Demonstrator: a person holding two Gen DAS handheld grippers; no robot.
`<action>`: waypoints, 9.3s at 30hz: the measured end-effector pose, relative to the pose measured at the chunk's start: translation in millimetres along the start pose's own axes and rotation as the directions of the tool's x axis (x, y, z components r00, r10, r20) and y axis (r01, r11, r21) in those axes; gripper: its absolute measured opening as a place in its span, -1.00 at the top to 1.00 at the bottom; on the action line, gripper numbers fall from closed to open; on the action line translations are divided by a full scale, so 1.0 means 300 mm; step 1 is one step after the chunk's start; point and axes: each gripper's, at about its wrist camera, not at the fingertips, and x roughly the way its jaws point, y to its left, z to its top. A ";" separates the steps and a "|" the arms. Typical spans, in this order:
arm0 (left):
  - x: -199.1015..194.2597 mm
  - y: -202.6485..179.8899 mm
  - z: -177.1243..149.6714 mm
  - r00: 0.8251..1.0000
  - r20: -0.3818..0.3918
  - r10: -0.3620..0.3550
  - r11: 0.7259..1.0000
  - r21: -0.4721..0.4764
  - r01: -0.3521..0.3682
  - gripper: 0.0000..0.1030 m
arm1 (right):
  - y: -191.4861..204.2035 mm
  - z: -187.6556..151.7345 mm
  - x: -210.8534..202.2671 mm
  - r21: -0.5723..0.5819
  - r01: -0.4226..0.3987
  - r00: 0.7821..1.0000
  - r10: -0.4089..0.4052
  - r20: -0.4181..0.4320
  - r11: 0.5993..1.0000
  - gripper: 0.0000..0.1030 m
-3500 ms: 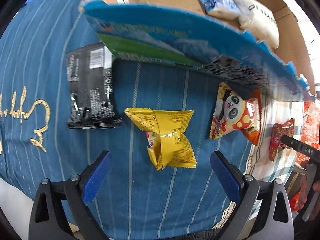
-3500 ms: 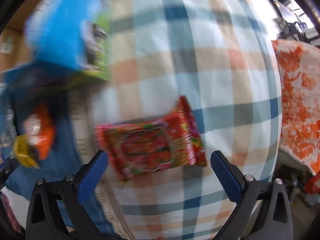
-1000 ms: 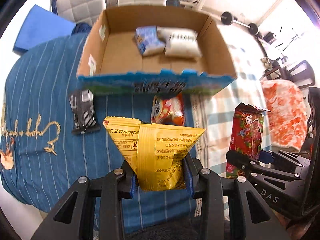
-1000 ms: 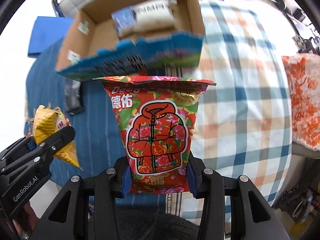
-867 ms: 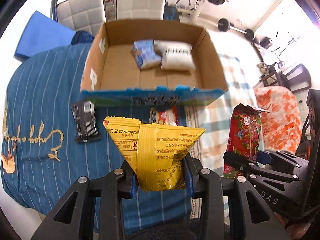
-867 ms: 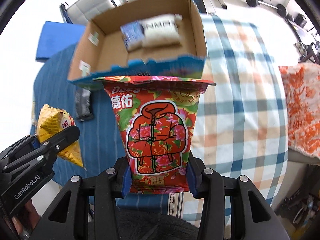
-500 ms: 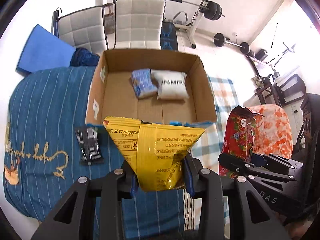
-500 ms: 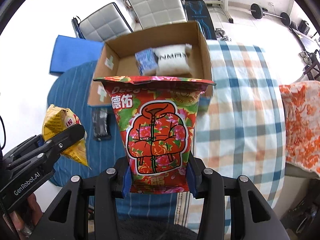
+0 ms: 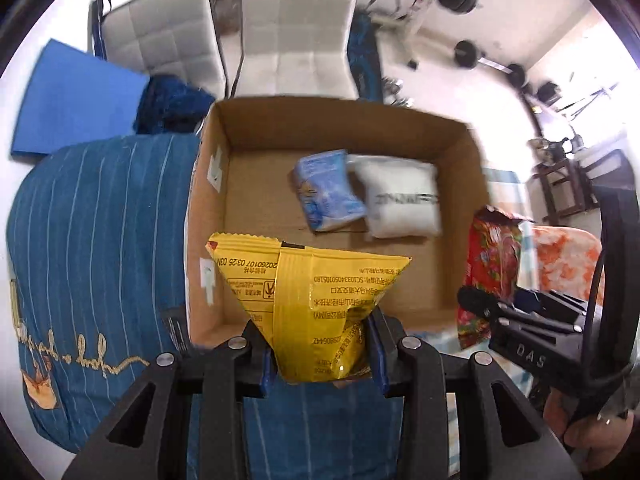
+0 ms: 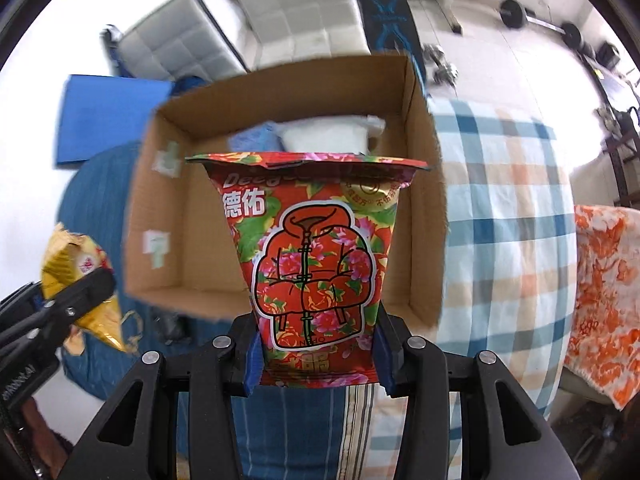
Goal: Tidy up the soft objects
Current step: 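Carry both bags into the box and open both tools, then lift both tools out of the box toward the bed, then grasp the orange panda snack bag with the right tool while the left tool grasps the black bag, then lift both held bags and carry them over the cardboard box, then lower both bags into the box and open both tools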
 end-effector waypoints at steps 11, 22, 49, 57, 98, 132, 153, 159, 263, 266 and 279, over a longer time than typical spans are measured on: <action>0.426 0.093 0.256 0.973 -0.206 0.103 0.995 0.006 -0.104 0.35 | 0.014 0.107 0.388 -0.032 0.135 0.970 -0.139 -0.201 0.990 0.10; 0.624 0.077 0.352 0.956 -0.257 0.144 0.989 0.064 -0.132 0.32 | 0.016 0.129 0.523 -0.047 0.170 0.951 -0.176 -0.256 0.984 0.10; 0.261 0.063 0.222 0.991 -0.113 0.065 0.997 -0.033 -0.069 0.02 | 0.073 0.138 0.374 -0.050 0.137 0.977 -0.143 -0.158 0.989 -0.21; 0.108 0.000 0.047 0.999 -0.022 0.024 0.999 -0.021 -0.025 -0.24 | 0.081 0.069 0.218 -0.039 0.120 0.990 -0.122 -0.076 0.992 -0.29; -0.500 -0.141 -0.383 0.908 0.399 0.128 0.990 -0.005 -0.138 -0.93 | 0.127 -0.349 -0.466 -0.053 0.087 0.943 -0.065 0.328 0.995 -1.00; 0.250 0.423 -0.390 0.971 -0.095 0.217 0.939 -0.250 -0.235 -0.93 | 0.116 -0.259 0.487 0.140 0.026 0.990 -0.006 -0.138 0.990 -0.45; 0.496 0.323 -0.484 0.975 -0.174 0.135 0.984 -0.093 -0.153 -0.12 | -0.186 -0.475 0.474 0.270 -0.026 0.978 0.081 -0.193 0.962 -0.17; 0.483 0.194 -0.674 0.964 -0.220 0.147 0.986 -0.040 -0.160 -0.11 | -0.274 -0.513 0.417 0.350 -0.024 0.988 0.075 -0.132 0.936 -0.85; 0.223 0.096 0.005 0.996 -0.086 0.040 0.999 0.023 -0.038 0.00 | 0.098 0.078 0.177 0.003 -0.189 0.980 0.189 -0.064 0.982 0.02; 0.284 0.108 0.021 0.990 -0.135 0.033 0.999 0.022 -0.030 0.01 | 0.102 0.090 0.244 0.006 -0.207 0.973 0.207 -0.098 0.978 0.02; 0.399 0.094 0.043 0.969 -0.248 -0.007 0.999 0.051 0.020 -0.01 | 0.051 0.129 0.459 0.020 -0.247 0.936 0.244 -0.252 0.969 0.02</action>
